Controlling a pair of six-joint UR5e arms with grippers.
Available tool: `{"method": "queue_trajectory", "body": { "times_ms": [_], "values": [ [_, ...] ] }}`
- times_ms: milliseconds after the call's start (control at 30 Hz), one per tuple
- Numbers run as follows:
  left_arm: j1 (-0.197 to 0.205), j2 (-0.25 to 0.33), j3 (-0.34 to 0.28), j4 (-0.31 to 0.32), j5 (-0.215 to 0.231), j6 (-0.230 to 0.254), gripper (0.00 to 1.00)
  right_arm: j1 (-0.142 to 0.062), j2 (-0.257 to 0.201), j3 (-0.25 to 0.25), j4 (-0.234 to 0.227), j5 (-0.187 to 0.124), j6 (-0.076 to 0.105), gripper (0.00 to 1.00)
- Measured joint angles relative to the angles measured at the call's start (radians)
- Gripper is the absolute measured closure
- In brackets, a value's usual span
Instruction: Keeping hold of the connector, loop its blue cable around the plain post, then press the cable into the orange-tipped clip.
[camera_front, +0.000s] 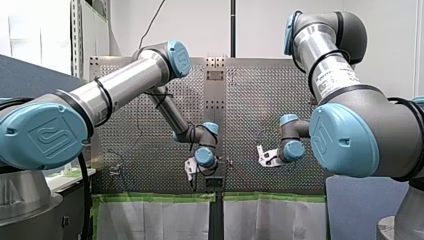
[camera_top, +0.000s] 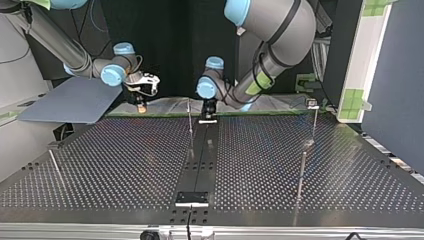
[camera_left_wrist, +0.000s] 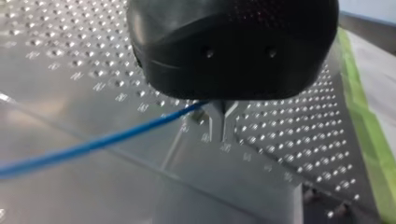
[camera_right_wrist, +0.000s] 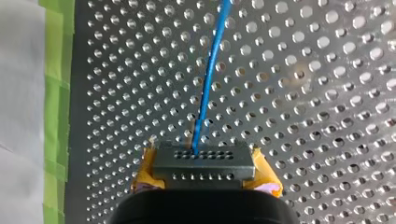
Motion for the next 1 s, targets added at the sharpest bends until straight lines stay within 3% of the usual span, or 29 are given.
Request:
{"method": "queue_trajectory", "body": {
  "times_ms": [433,567,1000],
  "values": [
    [0.036,0.000,0.007,-0.011,0.010,0.005,1.00,-0.020,0.001,-0.025,-0.006,-0.002,0.003,1.00],
    [0.043,0.000,0.011,-0.012,0.011,0.011,1.00,-0.022,0.004,-0.035,-0.017,-0.013,0.014,1.00],
    [0.048,0.000,0.015,-0.012,0.012,0.017,1.00,-0.025,0.081,-0.132,0.037,-0.025,0.018,1.00]
  ]
}}
